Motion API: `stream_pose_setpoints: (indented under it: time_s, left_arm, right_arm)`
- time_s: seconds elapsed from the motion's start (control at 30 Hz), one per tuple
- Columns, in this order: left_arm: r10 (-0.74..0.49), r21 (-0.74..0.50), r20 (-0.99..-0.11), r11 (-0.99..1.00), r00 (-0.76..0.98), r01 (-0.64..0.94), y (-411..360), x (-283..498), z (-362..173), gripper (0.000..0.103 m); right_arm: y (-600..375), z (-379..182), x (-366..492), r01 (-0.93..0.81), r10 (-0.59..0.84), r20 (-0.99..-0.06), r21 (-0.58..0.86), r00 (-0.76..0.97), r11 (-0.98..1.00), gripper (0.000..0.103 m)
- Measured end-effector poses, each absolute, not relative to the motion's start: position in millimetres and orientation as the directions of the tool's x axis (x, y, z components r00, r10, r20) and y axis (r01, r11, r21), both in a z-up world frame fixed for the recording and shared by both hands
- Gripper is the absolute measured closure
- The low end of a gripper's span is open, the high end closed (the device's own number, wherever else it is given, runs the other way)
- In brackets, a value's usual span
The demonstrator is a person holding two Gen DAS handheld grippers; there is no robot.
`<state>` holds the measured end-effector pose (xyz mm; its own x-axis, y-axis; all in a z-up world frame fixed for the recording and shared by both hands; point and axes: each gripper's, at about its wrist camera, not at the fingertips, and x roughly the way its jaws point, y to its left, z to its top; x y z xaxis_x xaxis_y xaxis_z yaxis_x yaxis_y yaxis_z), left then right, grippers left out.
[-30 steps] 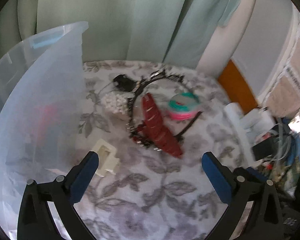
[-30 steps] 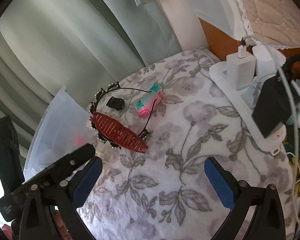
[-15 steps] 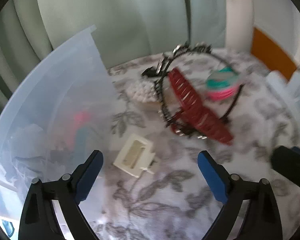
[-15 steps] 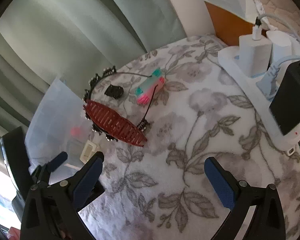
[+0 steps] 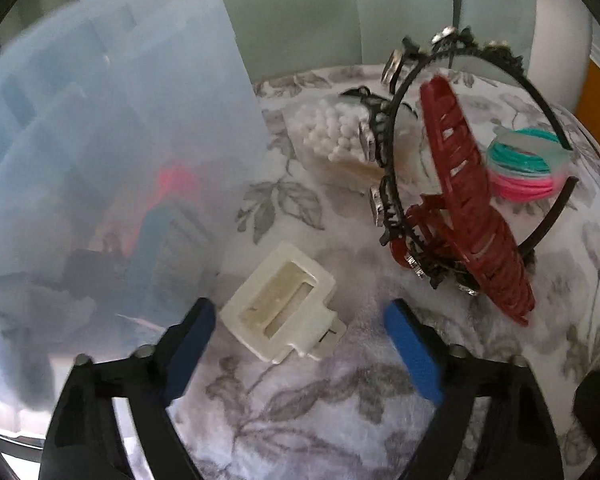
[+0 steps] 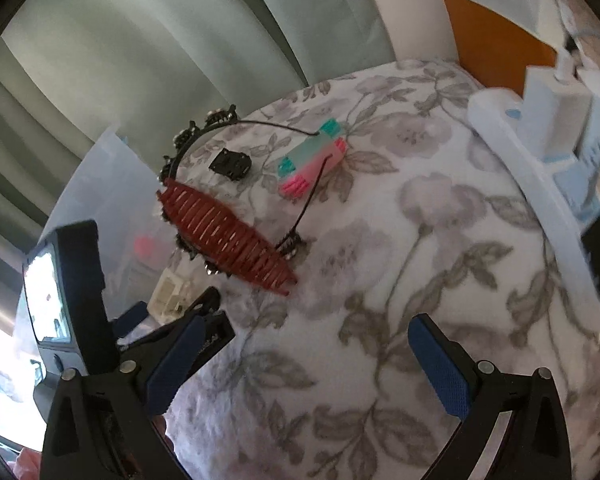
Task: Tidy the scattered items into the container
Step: 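Grasp the white plastic clip with the left gripper while the right grasps the red claw clip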
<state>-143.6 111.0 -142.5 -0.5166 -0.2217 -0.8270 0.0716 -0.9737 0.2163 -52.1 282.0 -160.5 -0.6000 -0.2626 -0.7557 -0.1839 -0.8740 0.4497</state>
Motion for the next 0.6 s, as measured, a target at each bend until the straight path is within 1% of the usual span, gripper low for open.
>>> stream_pose_setpoints:
  time_s: [0.03,0.13,0.2,0.37,0.43,0.6]
  left_arm:
    - [-0.212,0.206,-0.824,-0.976,-0.525,0.071,109.8,-143.9,-142.5,0.022]
    - [-0.179,0.174,-0.821,-0.983,-0.542,0.061,106.9,-145.6,-142.3,0.033]
    - [-0.142,0.136,-0.828,-0.989,-0.542,0.052,103.9,-146.3,-143.2,0.044]
    - [-0.081,0.067,-0.837,-0.997,-0.541,0.046,94.2,-146.9,-144.1,0.045]
    - [-0.055,0.033,-0.841,-0.998,-0.538,0.049,88.1,-147.2,-144.1,0.046]
    - [-0.021,-0.008,-0.842,-0.999,-0.539,0.051,80.5,-145.9,-144.7,0.046]
  right_arm:
    - [281.6,-158.9,-55.7,-0.176,-0.263,-0.754,0.447,-0.603,-0.877,0.005]
    - [276.4,-152.3,-67.9,-0.136,-0.272,-0.746,0.435,-0.608,-0.89,0.01]
    - [270.4,-146.5,-78.3,-0.102,-0.28,-0.739,0.425,-0.613,-0.9,0.014]
    - [251.5,-143.1,-104.9,-0.042,-0.301,-0.734,0.409,-0.609,-0.912,0.028]
    - [246.9,-143.3,-111.7,-0.023,-0.316,-0.732,0.412,-0.603,-0.911,0.031]
    - [236.8,-144.3,-129.6,0.044,-0.346,-0.73,0.399,-0.59,-0.916,0.032]
